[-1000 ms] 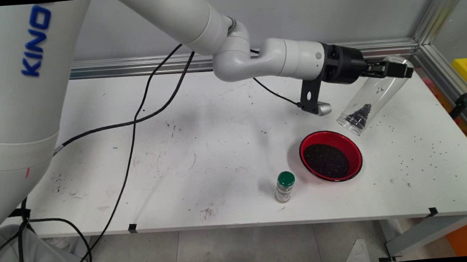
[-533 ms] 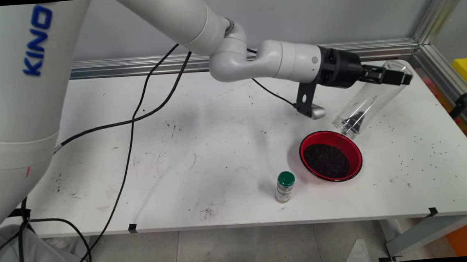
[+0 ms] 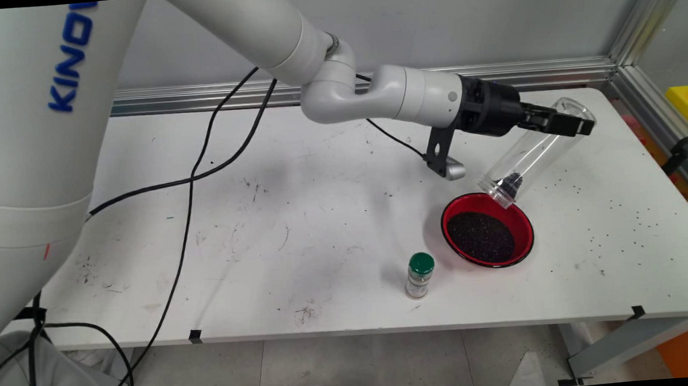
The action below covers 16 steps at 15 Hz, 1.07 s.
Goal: Pour the black seasoning powder in the red bowl
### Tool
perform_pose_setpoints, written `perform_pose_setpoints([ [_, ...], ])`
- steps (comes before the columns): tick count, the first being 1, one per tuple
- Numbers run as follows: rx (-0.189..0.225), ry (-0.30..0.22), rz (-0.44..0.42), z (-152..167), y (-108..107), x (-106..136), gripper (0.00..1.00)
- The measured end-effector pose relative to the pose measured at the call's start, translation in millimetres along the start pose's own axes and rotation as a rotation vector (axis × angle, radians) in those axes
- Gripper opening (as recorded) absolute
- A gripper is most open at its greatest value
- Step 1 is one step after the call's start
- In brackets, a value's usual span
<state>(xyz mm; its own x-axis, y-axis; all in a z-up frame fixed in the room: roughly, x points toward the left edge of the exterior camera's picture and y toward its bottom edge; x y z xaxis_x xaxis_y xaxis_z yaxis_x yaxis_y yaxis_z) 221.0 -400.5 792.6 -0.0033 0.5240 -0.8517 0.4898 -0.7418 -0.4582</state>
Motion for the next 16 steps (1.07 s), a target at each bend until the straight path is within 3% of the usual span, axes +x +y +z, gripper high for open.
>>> perform_pose_setpoints([
  [8, 0.019, -0.012, 0.026, -6.3, -2.9, -3.2, 0.0],
  [16, 0.015, -0.025, -0.082, -11.3, -13.8, -20.5, 0.0],
])
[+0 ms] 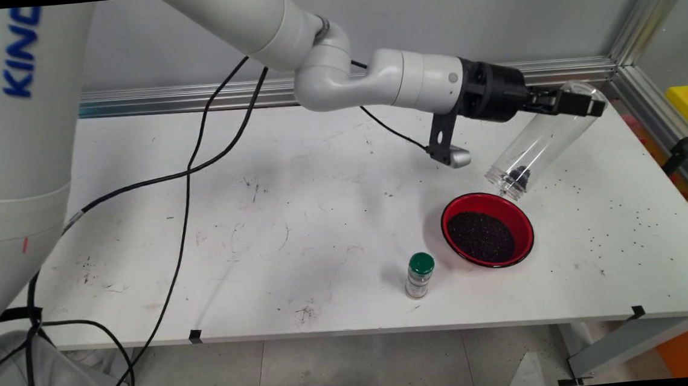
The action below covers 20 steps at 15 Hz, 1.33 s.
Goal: Pour the black seasoning powder in the red bowl
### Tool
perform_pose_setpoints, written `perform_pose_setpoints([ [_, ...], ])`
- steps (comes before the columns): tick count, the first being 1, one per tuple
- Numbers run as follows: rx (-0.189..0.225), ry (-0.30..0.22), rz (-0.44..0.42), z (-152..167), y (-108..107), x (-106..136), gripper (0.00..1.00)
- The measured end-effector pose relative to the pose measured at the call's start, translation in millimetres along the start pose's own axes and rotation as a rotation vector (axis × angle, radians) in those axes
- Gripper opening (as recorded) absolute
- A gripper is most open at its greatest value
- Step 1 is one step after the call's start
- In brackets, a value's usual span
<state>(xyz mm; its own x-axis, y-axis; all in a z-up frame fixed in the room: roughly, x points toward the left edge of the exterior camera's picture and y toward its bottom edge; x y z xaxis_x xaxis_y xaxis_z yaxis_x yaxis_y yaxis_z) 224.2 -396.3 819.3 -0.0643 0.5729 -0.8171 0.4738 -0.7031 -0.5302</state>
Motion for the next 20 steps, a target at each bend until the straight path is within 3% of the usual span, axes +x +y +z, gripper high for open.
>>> perform_pose_setpoints([
  [20, -0.114, 0.015, -0.478, 2.4, 0.6, -18.9, 0.0],
])
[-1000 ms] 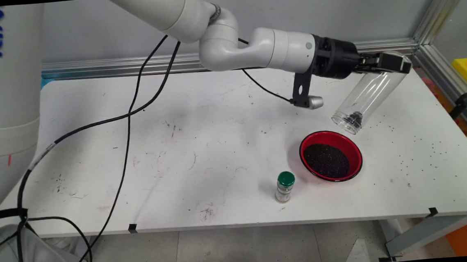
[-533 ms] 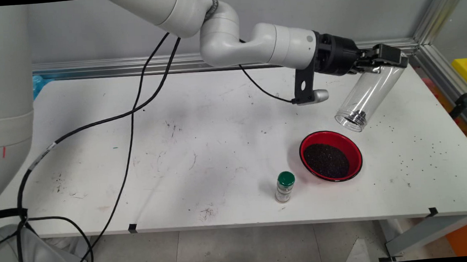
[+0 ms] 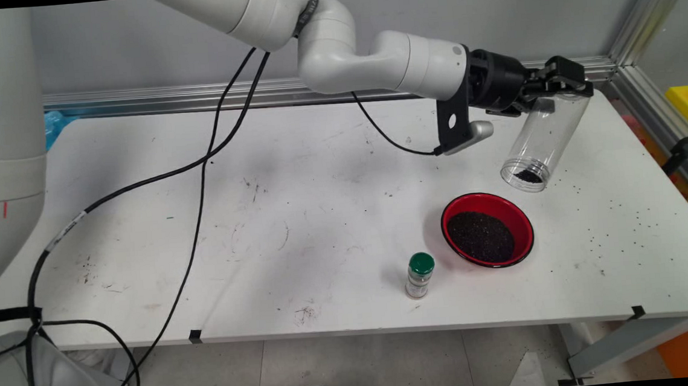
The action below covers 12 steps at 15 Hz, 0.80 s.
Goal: Pour the black seasoning powder in the red bowl
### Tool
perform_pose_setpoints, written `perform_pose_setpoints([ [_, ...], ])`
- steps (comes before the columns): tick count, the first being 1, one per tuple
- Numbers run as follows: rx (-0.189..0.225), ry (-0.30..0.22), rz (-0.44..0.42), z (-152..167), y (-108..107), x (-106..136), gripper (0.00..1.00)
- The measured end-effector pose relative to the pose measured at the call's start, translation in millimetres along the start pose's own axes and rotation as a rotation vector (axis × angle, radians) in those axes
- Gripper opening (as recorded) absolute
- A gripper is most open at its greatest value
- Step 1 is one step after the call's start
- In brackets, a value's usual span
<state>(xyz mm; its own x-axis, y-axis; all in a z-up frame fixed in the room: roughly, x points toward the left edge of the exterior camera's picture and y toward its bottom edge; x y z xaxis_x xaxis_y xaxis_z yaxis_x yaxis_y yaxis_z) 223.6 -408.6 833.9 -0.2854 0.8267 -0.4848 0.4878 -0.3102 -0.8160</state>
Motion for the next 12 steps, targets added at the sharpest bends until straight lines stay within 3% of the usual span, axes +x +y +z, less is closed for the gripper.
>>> perform_pose_setpoints([
  [12, -0.065, 0.012, -0.25, 1.9, 3.9, -5.8, 0.0],
])
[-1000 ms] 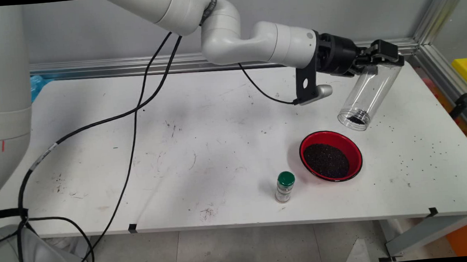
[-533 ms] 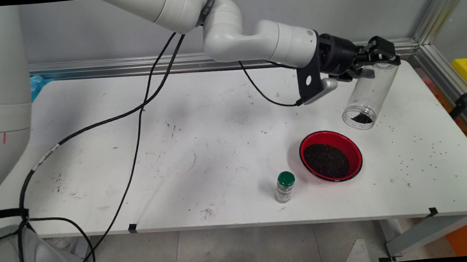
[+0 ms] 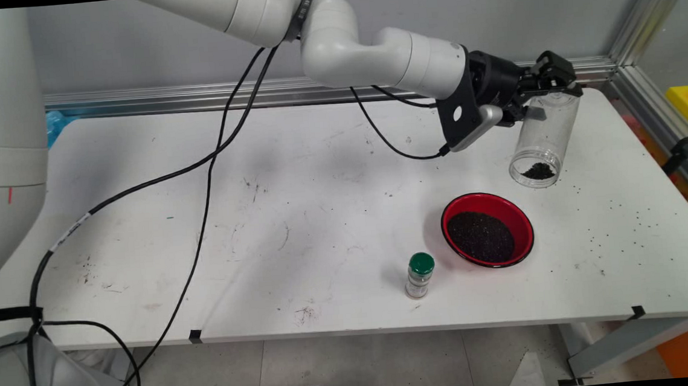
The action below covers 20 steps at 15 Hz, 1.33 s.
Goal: Pour the black seasoning powder in the red bowl
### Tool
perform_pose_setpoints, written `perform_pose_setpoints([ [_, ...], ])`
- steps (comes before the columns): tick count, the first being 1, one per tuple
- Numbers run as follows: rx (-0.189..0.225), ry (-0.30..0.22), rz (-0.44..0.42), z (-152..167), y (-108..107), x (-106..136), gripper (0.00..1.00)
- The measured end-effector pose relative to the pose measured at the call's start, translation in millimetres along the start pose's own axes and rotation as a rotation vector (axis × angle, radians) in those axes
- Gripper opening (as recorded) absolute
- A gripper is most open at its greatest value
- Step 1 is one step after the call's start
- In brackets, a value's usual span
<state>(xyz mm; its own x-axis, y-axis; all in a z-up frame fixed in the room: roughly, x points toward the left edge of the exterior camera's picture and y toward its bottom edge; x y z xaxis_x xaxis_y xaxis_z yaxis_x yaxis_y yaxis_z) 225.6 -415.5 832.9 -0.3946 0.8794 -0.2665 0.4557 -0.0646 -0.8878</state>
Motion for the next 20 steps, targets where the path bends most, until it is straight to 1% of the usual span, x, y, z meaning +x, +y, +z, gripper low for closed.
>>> perform_pose_setpoints([
  [5, -0.036, 0.001, -0.11, -2.3, -0.1, -4.2, 0.0],
  [10, -0.069, 0.002, -0.19, -6.5, -1.6, -8.7, 0.0],
  [16, -0.131, 0.011, -0.269, -15.8, -4.7, -15.4, 0.0],
  [20, -0.177, 0.027, -0.331, -23.3, -10.0, -18.0, 0.0],
])
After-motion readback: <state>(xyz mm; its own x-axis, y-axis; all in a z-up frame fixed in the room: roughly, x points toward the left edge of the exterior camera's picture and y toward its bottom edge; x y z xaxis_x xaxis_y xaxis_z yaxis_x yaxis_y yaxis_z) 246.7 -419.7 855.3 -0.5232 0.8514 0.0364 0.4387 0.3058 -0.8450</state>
